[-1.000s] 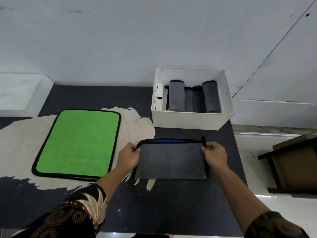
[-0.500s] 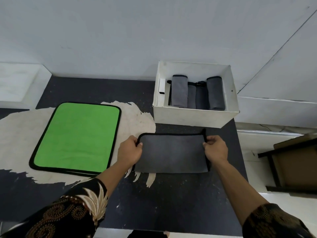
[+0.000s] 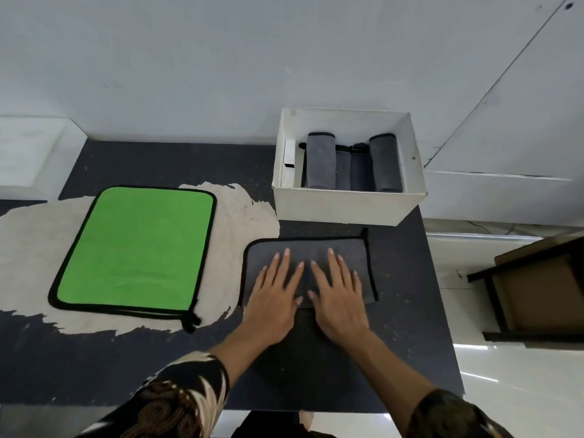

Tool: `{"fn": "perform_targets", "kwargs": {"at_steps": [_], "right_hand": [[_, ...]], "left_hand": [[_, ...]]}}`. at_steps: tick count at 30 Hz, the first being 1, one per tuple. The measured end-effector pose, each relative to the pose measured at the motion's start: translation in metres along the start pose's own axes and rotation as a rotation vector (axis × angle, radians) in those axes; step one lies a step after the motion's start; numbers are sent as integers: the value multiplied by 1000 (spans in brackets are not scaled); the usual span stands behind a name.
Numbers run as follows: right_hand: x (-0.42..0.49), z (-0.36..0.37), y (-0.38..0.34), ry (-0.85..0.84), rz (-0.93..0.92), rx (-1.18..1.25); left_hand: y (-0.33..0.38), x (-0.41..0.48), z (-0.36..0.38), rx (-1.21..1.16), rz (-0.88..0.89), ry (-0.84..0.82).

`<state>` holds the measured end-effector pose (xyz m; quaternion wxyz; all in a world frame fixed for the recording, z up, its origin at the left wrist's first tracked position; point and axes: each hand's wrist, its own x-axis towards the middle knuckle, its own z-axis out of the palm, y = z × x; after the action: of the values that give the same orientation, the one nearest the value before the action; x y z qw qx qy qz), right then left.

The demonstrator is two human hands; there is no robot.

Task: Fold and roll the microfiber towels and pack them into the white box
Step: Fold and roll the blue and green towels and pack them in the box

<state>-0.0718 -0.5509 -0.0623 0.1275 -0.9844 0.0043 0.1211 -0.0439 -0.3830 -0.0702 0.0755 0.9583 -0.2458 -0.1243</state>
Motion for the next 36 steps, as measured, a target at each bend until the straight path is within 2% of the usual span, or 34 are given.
{"fn": "perform_targets", "kwargs": {"at_steps": [4, 10, 14, 17, 19, 21, 27, 31, 36], "right_hand": [[15, 8, 12, -22, 51, -78], [3, 11, 37, 38, 193, -119], [3, 9, 34, 42, 222, -66], [1, -3, 26, 224, 443, 134], [-2, -12, 21, 326, 621, 249], [-3, -18, 21, 287, 719, 333], [-1, -35, 37, 86, 809, 543], [-11, -38, 48, 16, 746, 568], [-31, -40, 61, -12, 752, 561]], "left_hand": [[-13, 11, 8, 33, -77, -63], [-56, -6, 13, 48, -223, 9], [-47, -11, 7, -4, -322, 62], [-28, -11, -10, -111, -540, 214], [-23, -10, -17, -238, -718, 202], [-22, -7, -20, -327, -824, 136], [-30, 5, -32, -319, -872, -71], [-33, 1, -34, -414, -810, -54], [-30, -10, -35, -445, -714, -18]]}}
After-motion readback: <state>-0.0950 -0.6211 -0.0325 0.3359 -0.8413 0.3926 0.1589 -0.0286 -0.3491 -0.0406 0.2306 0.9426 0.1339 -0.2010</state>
